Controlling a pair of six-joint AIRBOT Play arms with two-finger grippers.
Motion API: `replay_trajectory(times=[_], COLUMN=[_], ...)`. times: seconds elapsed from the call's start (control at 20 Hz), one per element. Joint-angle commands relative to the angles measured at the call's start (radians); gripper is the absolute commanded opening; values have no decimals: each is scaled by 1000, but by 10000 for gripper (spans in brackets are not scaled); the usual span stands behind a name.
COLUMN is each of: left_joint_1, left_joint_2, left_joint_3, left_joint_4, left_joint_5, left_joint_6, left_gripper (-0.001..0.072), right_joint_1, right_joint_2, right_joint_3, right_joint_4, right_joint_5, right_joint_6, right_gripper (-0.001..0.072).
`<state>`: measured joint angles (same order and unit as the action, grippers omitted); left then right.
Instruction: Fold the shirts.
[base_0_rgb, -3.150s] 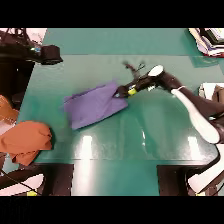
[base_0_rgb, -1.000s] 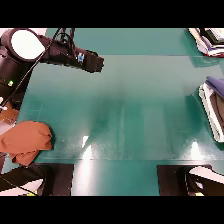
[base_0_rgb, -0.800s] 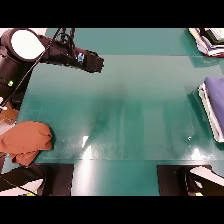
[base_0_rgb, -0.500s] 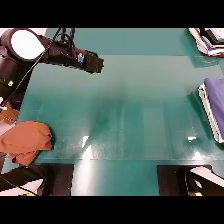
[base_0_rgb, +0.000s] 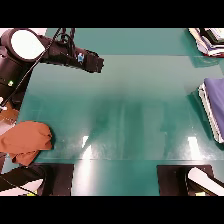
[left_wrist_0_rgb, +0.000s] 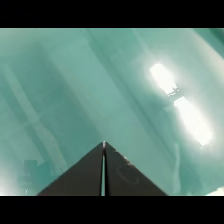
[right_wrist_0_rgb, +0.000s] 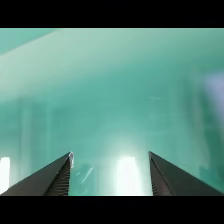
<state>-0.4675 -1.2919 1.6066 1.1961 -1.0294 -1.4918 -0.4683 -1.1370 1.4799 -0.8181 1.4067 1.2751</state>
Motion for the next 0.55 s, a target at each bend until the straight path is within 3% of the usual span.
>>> replay_trajectory(times=[0.0,0.1,0.15,0.5], left_joint_1=[0,0,0,0], left_joint_2=[0,0,0,0], left_joint_3=[0,0,0,0], left_joint_4=[0,0,0,0], left_joint_5=[31,49,59,73], left_joint_6=[0,0,0,0], left_gripper=[23,23,23,23], right_joint_1=[240,319,347,373], right_joint_2=[-2,-2,-2,-2], right_joint_3=[15,15,15,15], right_joint_4=[29,29,29,29], right_joint_5=[-53,-66,-66,-62], right_joint_6=[-1,-27,-48,-50], right_gripper=[336,57,16,16])
